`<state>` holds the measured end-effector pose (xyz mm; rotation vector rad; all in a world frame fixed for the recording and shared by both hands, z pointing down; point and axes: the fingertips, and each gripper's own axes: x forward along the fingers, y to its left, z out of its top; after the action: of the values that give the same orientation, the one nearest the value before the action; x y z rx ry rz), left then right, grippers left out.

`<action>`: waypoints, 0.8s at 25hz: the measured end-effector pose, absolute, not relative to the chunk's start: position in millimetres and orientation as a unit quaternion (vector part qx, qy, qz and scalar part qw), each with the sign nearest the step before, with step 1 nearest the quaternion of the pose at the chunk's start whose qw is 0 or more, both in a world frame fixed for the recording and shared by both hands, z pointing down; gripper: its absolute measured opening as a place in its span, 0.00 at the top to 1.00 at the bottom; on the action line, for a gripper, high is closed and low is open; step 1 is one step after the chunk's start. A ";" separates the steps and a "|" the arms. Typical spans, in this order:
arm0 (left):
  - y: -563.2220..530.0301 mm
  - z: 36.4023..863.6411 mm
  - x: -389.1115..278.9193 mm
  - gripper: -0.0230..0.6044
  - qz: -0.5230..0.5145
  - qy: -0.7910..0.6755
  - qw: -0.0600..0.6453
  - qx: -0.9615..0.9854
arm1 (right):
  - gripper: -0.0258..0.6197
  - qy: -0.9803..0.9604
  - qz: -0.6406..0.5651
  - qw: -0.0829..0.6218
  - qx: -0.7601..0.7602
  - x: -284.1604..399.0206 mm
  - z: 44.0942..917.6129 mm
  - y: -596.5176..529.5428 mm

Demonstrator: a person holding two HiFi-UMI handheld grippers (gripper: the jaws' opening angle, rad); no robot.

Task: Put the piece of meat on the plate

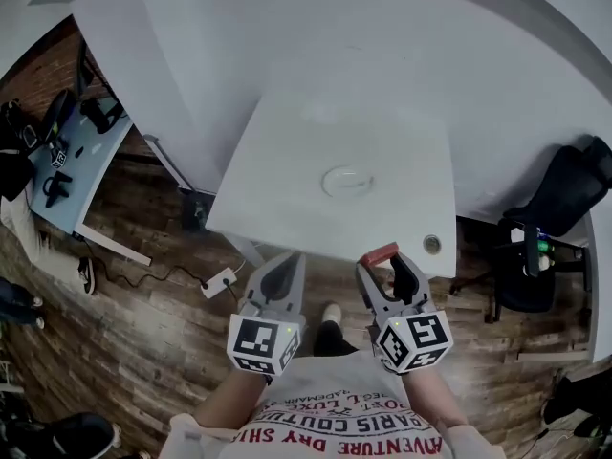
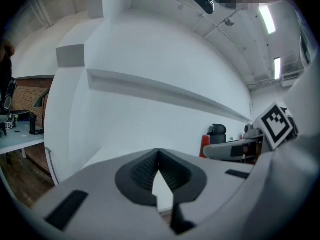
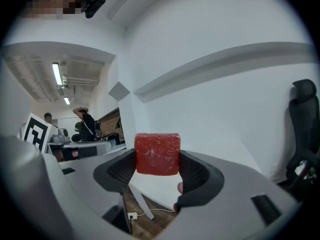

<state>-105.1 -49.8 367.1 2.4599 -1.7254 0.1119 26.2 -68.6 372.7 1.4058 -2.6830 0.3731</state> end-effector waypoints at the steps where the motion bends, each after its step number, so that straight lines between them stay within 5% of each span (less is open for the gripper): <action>1: -66.8 365.0 -102.1 0.96 0.037 -0.572 0.066 0.817 | 0.53 -0.878 0.125 0.045 0.460 29.8 372.6 -85.9; 20: -276.8 395.8 -88.5 0.96 0.060 -0.577 0.111 0.807 | 0.53 -0.869 0.175 0.130 0.443 42.2 422.9 -292.9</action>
<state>-88.5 -276.8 395.8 2.3700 -1.6958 0.1773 42.2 -292.9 422.9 1.2872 -2.5257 0.5093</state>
